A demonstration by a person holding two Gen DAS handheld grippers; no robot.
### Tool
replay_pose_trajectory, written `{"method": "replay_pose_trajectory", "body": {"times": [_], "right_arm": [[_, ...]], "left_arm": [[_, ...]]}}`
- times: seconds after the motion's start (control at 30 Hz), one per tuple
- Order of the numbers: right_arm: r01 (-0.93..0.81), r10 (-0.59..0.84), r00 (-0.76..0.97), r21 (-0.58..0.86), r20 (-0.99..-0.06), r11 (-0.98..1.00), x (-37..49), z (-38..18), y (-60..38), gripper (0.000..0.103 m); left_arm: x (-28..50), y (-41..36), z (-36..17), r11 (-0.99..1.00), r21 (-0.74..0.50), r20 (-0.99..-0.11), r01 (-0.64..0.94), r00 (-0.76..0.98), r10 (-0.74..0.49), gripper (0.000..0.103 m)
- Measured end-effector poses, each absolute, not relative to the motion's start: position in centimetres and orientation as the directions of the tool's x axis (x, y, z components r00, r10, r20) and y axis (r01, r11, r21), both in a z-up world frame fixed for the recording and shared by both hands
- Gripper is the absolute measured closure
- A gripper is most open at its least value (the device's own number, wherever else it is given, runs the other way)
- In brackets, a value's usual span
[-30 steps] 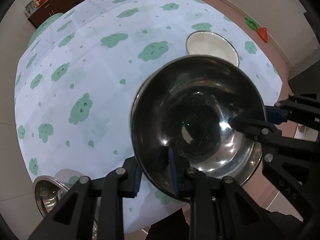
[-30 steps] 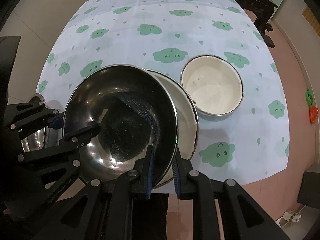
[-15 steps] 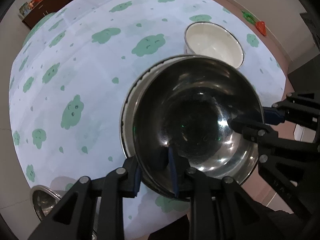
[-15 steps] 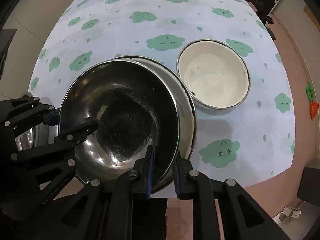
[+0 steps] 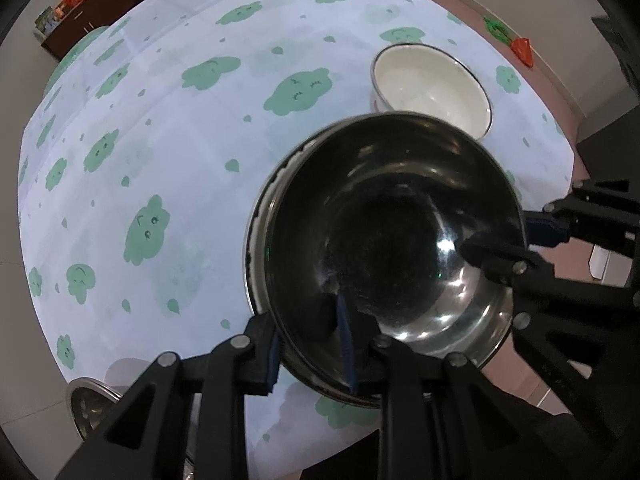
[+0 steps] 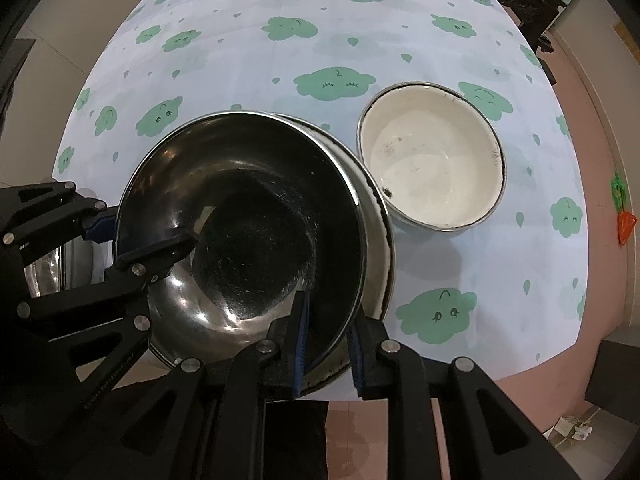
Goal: Organize plates and bowls
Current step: 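Lower the steel bowl into the stacked bowls and open both grippers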
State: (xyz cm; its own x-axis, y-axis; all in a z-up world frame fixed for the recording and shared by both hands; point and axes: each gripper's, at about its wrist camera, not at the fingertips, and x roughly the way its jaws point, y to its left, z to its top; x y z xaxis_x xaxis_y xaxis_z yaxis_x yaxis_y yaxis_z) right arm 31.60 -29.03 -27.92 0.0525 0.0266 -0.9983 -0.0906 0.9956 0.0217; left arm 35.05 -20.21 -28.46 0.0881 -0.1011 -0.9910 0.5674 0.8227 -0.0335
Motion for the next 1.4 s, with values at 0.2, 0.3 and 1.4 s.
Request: {"method": "replay_pose_trajectory", "body": {"times": [0.2,0.3,1.4], "right_arm": [[-0.092,0.026,0.043,0.022,-0.999,0.996,31.6,-28.1,-28.7,0.078],[-0.091,0.028,0.044,0.024,-0.999,0.996,31.5,-28.1,-28.7,0.076],[-0.045,0.108,0.206,0.101,-0.972,0.994,30.8,-23.7,-30.1,0.057]], "left_arm": [[34.7,-20.3,-28.4,0.82,-0.039,-0.992,0.571,0.078,-0.101,0.075],[34.6,-20.2,-28.3,0.824,-0.046,-0.992,0.565,0.073,-0.106,0.075],[36.5,-19.0,-23.9,0.868,-0.062,-0.969,0.493,0.178,-0.17,0.068]]}}
